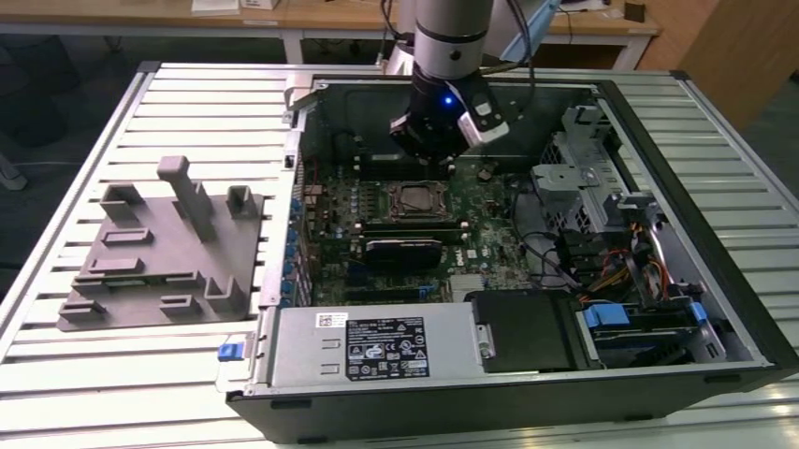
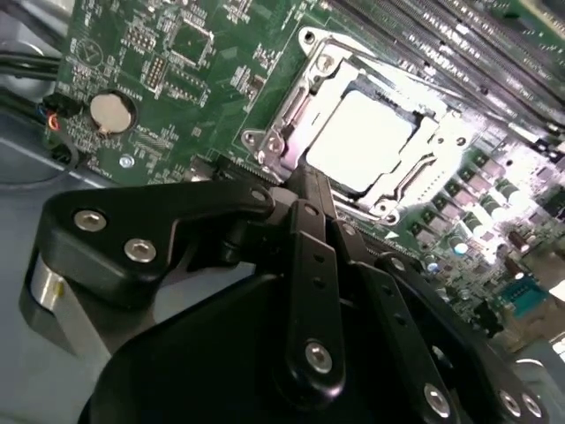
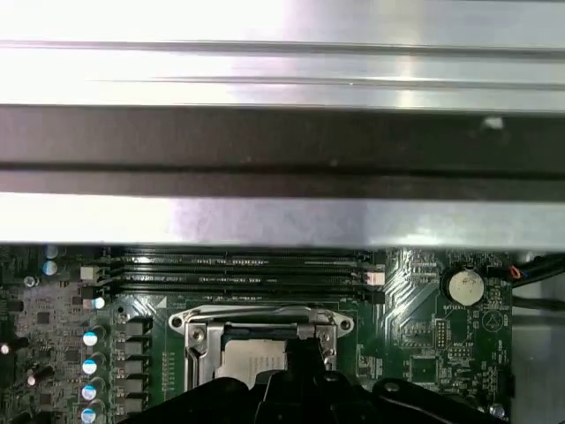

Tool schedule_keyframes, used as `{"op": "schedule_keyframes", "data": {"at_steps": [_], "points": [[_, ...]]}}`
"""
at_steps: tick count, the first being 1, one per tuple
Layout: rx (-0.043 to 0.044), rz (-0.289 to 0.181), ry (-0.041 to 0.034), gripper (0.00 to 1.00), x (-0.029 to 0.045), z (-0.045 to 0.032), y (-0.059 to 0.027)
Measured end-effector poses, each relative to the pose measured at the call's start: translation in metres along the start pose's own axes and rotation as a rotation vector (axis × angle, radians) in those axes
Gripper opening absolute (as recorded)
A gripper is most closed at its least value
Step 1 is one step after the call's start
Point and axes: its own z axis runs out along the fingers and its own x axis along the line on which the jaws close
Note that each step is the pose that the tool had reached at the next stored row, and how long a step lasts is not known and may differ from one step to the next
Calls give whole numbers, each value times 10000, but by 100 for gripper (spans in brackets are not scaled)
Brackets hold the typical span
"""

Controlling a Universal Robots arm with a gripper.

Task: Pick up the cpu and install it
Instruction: 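Install the second cpu locking lever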

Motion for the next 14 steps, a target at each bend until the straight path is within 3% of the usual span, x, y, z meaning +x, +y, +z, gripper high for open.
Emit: {"op": "schedule_keyframes", "data": {"at_steps": [6, 14], "points": [[-1, 0, 1, 11, -1, -3, -193], [-8, -123, 50, 11, -3, -58, -232]]}}
